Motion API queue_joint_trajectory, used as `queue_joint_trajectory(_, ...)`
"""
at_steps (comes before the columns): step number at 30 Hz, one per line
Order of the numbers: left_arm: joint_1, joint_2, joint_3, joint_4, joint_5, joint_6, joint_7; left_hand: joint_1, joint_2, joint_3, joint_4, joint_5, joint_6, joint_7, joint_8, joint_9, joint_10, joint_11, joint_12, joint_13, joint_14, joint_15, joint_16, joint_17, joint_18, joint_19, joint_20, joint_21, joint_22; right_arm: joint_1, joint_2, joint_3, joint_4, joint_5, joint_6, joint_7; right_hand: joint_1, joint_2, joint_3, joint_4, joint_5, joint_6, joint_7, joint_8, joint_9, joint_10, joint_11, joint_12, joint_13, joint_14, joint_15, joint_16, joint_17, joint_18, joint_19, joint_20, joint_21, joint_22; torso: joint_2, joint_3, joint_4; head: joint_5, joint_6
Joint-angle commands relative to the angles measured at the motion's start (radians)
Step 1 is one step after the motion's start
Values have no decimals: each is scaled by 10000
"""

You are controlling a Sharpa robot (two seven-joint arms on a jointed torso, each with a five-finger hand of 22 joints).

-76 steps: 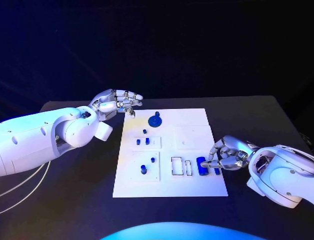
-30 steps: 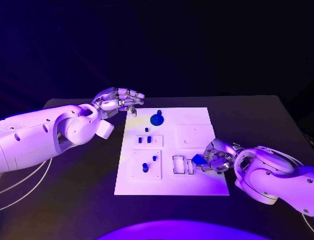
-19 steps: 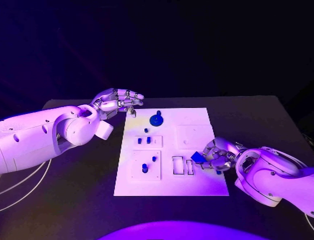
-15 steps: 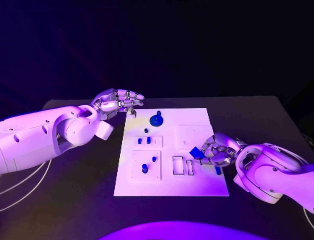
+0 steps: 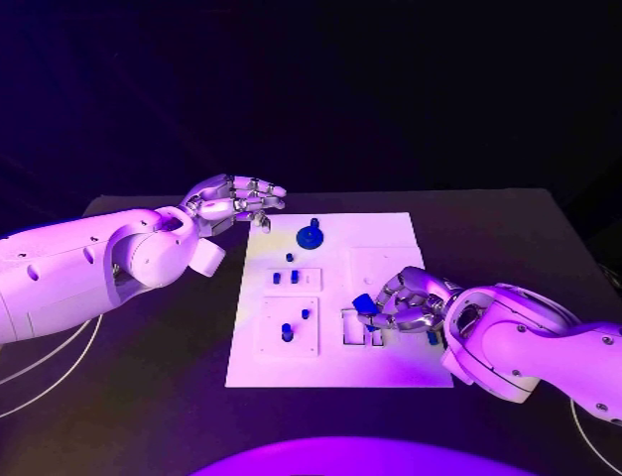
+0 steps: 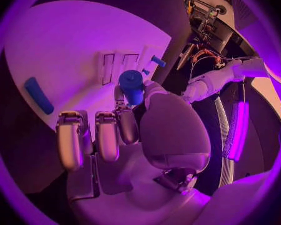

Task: Assemble the parts on the task board

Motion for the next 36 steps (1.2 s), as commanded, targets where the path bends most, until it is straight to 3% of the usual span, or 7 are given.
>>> queue_joint_trajectory(1, 8, 25, 6, 37, 27, 210, 6, 2, 78, -20, 28, 26, -54, 83, 32, -10, -73, 24, 50, -17, -70, 30, -55, -9, 69, 17, 42, -67, -9, -81, 123, -6, -104, 193, 644, -83, -185, -110, 692, -577, -159, 256, -184, 169, 231, 12, 16, -43, 1049, 763, -44, -52, 1176, -159, 811, -30, -44, 2453, 1, 4, -5, 12, -17)
queue_joint_trajectory(8, 8, 7, 6, 43, 27, 223, -6, -10, 88, -20, 43, 28, -59, 86, 34, -12, -79, 26, 53, -19, -75, 33, -58, -10, 69, 16, 44, -75, -15, -192, 363, -10, -305, -103, 905, -314, -862, -295, 807, -576, -826, 369, -218, 340, 341, 95, -6, 50, 1144, 772, -58, -37, 1218, -165, 822, -36, -13, 2461, 5, 13, -4, 20, -43)
queue_joint_trajectory(25, 8, -19, 6, 46, 27, 230, -22, -8, 98, -14, 48, 31, -62, 85, 36, -13, -84, 26, 56, -20, -80, 33, -62, -11, 69, 15, 45, -82, -19, -292, 752, -11, -680, -500, 696, -445, -1076, -327, 785, -572, -620, 404, -247, 438, 403, 138, -32, 105, 1197, 773, -81, -38, 1220, -167, 825, -55, -6, 2463, 10, 10, 2, 36, -58)
queue_joint_trajectory(27, 9, -23, 6, 48, 27, 228, -24, -8, 98, -14, 48, 31, -62, 85, 36, -13, -84, 26, 56, -20, -80, 33, -62, -11, 69, 15, 45, -82, -19, -302, 786, -11, -724, -542, 685, -453, -1223, -337, 734, -577, -814, 397, -256, 475, 429, 142, -39, 97, 1201, 773, -87, -38, 1222, -167, 825, -61, -6, 2463, 13, 11, 3, 37, -61)
queue_joint_trajectory(29, 9, -27, 6, 50, 27, 231, -31, -8, 98, -14, 48, 31, -62, 85, 36, -13, -84, 26, 56, -20, -80, 33, -62, -11, 69, 15, 45, -82, -19, -309, 815, -11, -765, -604, 637, -458, -1503, -311, 585, -576, -1527, 377, -268, 552, 485, 153, -48, 98, 1220, 773, -96, -41, 1220, -164, 819, -71, -20, 2459, 11, 13, -1, 41, -62)
queue_joint_trajectory(33, 9, -31, 6, 53, 27, 265, -53, 215, 219, 192, -71, 78, -56, 80, 59, -23, -89, 13, 83, -32, -112, 0, -96, -27, 79, 31, 9, -53, -1, -316, 866, -11, -827, -746, 561, -464, -1983, -236, 269, -557, -1745, 345, -272, 635, 542, 143, -49, 60, 1218, 765, -98, -61, 1187, -154, 800, -76, -68, 2446, 13, 10, -3, 44, -59)
queue_joint_trajectory(36, 9, -32, 6, 54, 27, 287, -61, 154, 183, 190, -46, 50, -62, 94, 60, -30, -97, 26, 88, -39, -123, 15, -106, -31, 68, 18, 14, -47, 6, -319, 901, -11, -849, -870, 595, -466, -2290, -90, -172, -556, -2457, 294, -275, 725, 602, 139, -51, 25, 1223, 763, -100, -72, 1175, -149, 792, -78, -90, 2440, 8, 15, -4, 47, -65)
